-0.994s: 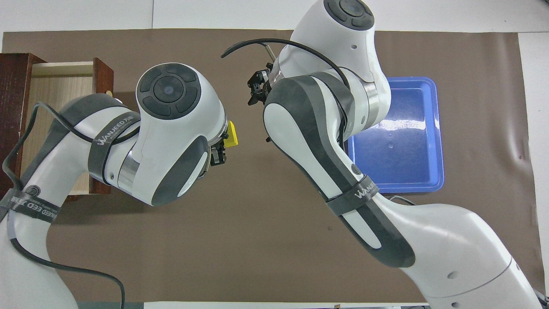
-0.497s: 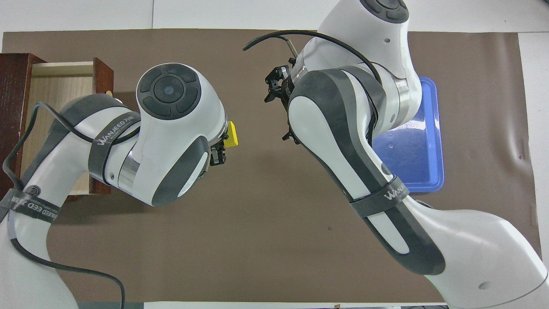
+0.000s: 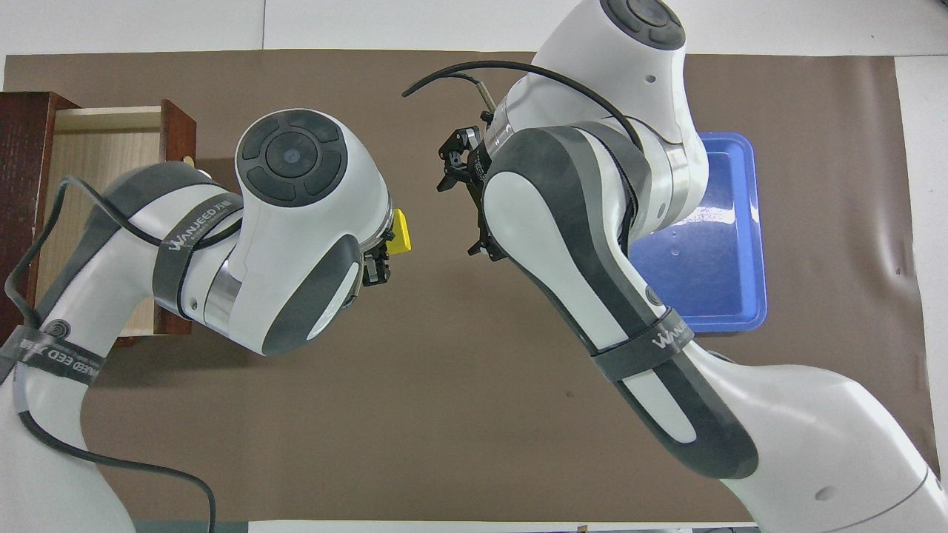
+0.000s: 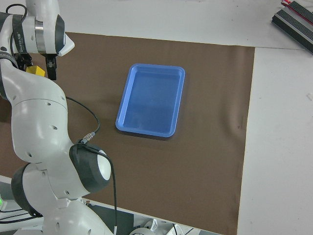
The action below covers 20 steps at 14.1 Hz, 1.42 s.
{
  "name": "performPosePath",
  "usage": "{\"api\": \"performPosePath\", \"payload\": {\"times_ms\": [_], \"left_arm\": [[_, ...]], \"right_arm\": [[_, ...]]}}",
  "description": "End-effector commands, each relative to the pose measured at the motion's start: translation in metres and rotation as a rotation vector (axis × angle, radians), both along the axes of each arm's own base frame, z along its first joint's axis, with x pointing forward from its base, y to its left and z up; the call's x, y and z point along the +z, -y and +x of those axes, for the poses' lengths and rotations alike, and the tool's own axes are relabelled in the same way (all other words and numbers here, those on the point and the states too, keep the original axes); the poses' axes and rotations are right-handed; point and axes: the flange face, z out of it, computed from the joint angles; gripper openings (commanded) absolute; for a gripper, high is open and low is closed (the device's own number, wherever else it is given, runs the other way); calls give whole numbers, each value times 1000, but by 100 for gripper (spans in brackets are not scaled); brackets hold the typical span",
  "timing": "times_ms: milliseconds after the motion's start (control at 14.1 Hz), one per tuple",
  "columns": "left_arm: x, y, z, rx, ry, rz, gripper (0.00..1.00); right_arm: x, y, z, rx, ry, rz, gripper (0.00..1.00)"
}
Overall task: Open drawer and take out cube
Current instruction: 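Move the right gripper toward the cube held by the left gripper, then grasp the cube with the right gripper while the left gripper releases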
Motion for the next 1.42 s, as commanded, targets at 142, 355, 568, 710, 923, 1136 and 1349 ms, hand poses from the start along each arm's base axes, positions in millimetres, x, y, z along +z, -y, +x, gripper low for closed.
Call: {"api": "performPosePath", "payload": {"times_ms": [142, 355, 568, 710, 923, 1136, 1349], "left_arm": [[1, -3, -4, -13, 4, -13, 0], [2, -4, -3, -14, 7, -15, 0], [2, -3, -3, -19, 7, -15, 0], [2, -3, -3, -19, 7, -15, 0], [2, -4, -3, -17, 7, -15, 0], [2, -4, -3, -17, 7, -15, 0], [2, -4, -2, -16, 7, -15, 0]], "right_arm": [[-7, -20, 0, -111, -50, 70, 96], [-6, -34, -4, -136, -40, 78, 96], [-7, -46, -5, -179, -40, 118, 96], [-8, -47, -4, -209, -52, 127, 96], [-8, -50, -6, -236, -75, 134, 96], [-18, -51, -8, -252, -81, 130, 95], [-29, -52, -10, -272, -76, 129, 95]]}}
